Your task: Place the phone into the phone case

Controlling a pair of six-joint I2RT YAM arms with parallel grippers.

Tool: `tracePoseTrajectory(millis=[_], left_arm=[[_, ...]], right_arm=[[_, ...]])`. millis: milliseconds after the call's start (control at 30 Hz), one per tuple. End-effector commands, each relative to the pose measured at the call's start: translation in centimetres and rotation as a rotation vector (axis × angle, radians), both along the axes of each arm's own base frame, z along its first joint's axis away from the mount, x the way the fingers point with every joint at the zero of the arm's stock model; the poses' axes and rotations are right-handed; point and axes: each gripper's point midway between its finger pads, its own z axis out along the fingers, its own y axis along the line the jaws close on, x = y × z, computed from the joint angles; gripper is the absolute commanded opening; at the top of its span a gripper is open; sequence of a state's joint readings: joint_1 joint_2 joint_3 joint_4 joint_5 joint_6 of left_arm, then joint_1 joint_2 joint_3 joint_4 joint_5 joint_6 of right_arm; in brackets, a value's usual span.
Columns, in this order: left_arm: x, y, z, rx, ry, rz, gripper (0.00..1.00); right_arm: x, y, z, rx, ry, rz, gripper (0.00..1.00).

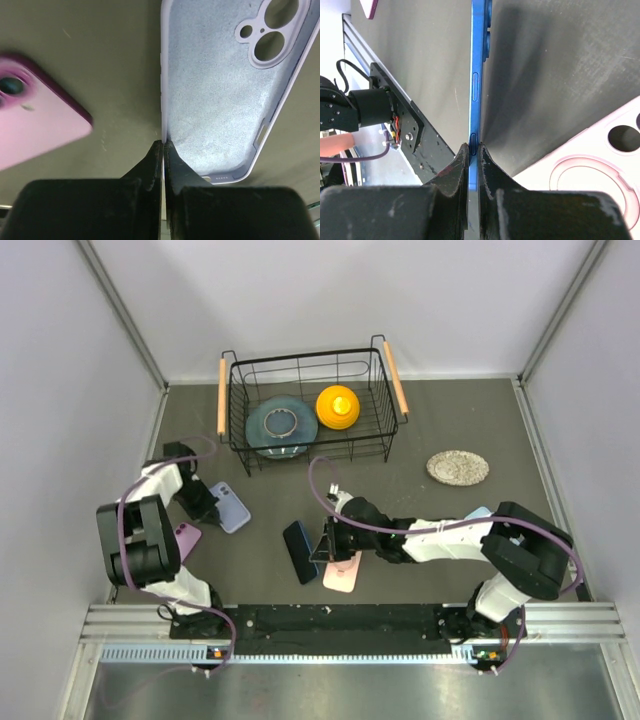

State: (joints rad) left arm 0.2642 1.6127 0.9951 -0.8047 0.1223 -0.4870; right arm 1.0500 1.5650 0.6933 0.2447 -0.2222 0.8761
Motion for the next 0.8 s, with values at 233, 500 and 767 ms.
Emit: tracePoseTrajectory(millis=[233,500,767], left_arm=[[-6.0,-7.6,-2.4,-0.031,0.028,-0.127,0.00],[-7.8,-10.7,-2.6,0.000,-0.022,-0.257,0.00],[-9.1,-14.2,-1.7,-0.067,-0.088,-0.378,0.00]], right_arm=[[0.7,-0.7,3.8,0.090,-0.058,-0.054,0.00],[0.6,-1.8,6.5,0.113,-0.083,-0.078,0.00],[0.6,-2.5,9.7,0.204,-0.097,-0.129,0.00]])
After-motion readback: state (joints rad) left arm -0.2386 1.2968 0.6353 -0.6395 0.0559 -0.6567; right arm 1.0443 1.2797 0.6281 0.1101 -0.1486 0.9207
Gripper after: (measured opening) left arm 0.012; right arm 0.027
